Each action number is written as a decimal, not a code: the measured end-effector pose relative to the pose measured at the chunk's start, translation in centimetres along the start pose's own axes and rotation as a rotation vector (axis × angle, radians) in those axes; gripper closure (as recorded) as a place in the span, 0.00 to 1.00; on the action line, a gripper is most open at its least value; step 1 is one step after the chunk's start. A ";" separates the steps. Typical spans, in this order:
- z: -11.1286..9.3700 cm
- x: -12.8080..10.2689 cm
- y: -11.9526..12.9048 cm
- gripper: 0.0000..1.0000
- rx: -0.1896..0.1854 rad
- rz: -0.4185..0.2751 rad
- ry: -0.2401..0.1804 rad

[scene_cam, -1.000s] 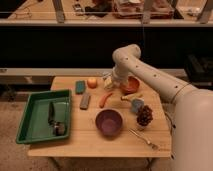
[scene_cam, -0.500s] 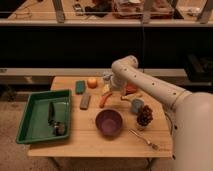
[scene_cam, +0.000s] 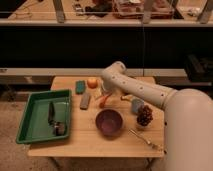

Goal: Place pepper in red bowl

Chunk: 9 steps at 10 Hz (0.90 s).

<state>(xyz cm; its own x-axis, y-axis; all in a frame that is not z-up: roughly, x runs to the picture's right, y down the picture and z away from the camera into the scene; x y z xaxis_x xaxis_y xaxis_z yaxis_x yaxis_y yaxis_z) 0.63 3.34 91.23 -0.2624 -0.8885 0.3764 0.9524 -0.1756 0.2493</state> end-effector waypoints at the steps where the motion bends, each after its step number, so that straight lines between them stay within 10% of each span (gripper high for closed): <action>1: 0.6 0.1 0.0 0.20 -0.004 -0.008 0.007; 9: 4.6 -1.1 0.0 0.30 -0.034 -0.026 -0.041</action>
<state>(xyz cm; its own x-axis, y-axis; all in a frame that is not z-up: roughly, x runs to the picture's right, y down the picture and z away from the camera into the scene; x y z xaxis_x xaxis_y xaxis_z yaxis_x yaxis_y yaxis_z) 0.24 6.29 94.96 -0.2926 -0.8653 0.4070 0.9497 -0.2132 0.2295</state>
